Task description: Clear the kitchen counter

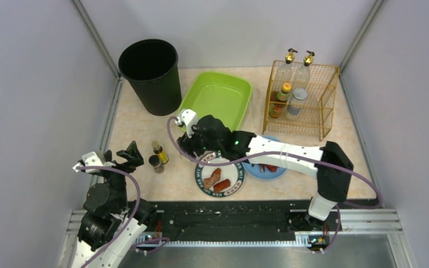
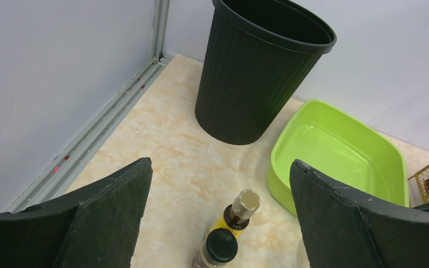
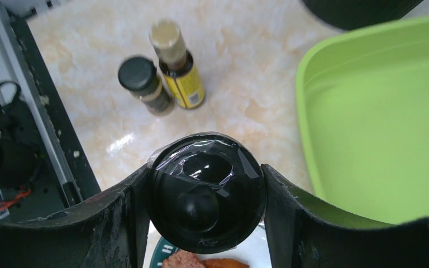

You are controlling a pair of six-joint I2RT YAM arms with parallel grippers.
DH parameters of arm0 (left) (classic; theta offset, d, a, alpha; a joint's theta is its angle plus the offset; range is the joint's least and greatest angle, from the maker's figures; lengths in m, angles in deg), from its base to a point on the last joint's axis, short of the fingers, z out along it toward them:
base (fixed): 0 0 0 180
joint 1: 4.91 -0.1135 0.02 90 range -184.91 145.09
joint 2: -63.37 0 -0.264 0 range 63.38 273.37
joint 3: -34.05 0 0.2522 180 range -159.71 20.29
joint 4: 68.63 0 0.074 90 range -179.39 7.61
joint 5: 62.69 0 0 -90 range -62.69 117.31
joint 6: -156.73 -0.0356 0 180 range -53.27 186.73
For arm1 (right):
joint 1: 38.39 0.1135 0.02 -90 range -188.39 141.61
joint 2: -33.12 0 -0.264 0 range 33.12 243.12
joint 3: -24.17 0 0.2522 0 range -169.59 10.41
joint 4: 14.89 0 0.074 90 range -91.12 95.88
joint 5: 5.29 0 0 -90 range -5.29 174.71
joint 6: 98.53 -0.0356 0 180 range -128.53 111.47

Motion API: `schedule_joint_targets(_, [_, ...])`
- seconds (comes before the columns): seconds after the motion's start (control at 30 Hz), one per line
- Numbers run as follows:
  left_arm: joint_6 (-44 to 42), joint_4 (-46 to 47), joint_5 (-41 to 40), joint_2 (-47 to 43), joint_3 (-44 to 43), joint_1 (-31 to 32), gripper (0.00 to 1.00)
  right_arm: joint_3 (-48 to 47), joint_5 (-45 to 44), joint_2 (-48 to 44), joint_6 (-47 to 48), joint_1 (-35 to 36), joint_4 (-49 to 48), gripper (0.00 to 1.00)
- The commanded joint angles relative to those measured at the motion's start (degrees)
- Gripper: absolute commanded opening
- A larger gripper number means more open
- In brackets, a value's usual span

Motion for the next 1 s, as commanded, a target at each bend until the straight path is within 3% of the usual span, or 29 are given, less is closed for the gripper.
schedule_joint_targets(0.0, [-0.4, 1.5, -0.2, -6.9, -1.2, 0.1, 0.97, -0.2, -5.5, -9.4, 2.5, 0.7, -3.7, 0.0])
schedule_joint_targets(0.2, [-0.3, 1.5, -0.2, -7.0, -1.1, 0.1, 0.97, 1.7, -13.4, -16.6, 6.8, 0.4, -3.3, 0.0])
schedule_joint_targets(0.47, [-0.3, 1.4, -0.2, -7.0, -1.1, 0.1, 0.97, 2.8, -17.4, -23.6, 8.3, -3.9, -0.9, 0.0])
schedule_joint_targets(0.97, [-0.3, 2.0, 0.7, -6.9, -0.8, 0.1, 0.97, 4.4, -25.0, -34.2, 6.5, -24.8, 3.6, 0.0])
